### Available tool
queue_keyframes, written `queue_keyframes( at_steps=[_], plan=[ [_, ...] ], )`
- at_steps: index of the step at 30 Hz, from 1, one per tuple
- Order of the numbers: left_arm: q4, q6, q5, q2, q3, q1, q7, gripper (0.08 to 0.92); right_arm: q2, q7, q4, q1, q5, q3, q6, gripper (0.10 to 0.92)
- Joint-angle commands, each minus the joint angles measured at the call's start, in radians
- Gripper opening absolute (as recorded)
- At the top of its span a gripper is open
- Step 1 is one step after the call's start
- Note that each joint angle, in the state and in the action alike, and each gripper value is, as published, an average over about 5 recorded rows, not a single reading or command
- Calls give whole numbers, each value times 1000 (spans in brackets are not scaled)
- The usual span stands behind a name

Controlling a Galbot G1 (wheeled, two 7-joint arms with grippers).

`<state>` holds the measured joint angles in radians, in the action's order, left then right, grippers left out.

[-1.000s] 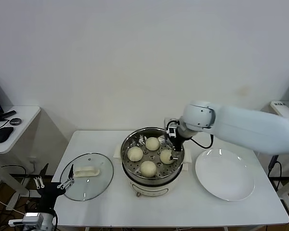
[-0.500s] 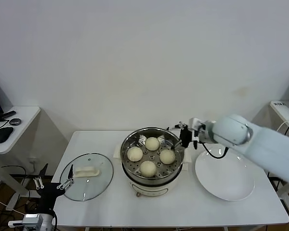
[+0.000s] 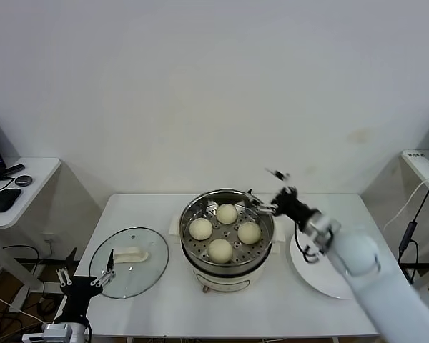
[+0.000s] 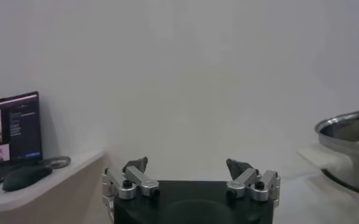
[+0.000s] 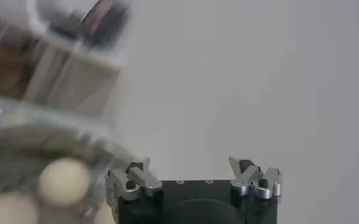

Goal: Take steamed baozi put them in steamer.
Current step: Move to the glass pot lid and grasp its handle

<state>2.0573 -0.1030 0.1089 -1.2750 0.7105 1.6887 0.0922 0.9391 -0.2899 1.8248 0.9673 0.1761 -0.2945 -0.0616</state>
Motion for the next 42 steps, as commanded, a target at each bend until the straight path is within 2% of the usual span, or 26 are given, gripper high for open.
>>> queue_keyframes(
  at_steps=[1, 6, 9, 14, 19, 31, 42],
  plan=[
    [-84, -98, -257, 3, -14, 8, 70, 823, 491, 13, -16, 587, -175, -596, -404, 823],
    [-164, -154, -676, 0, 11, 0, 199, 823, 507, 55, 33, 669, -121, -626, -338, 823],
    [-222, -164, -900, 15, 31, -3, 240, 823, 507, 68, 62, 711, -63, -640, -300, 823],
    [-309, -162, -1152, 72, 41, -22, 249, 823, 507, 73, 79, 740, -16, -661, -257, 823],
    [-410, -210, -1341, 97, 20, -114, 259, 823, 515, 76, 76, 738, -1, -659, -230, 823],
    [-593, -217, -1440, 151, -110, -401, 164, 823, 527, 83, 93, 738, 56, -643, -181, 823],
    [-672, -215, -1433, 157, -159, -479, 140, 823, 537, 80, 101, 741, 51, -648, -175, 823]
  ],
)
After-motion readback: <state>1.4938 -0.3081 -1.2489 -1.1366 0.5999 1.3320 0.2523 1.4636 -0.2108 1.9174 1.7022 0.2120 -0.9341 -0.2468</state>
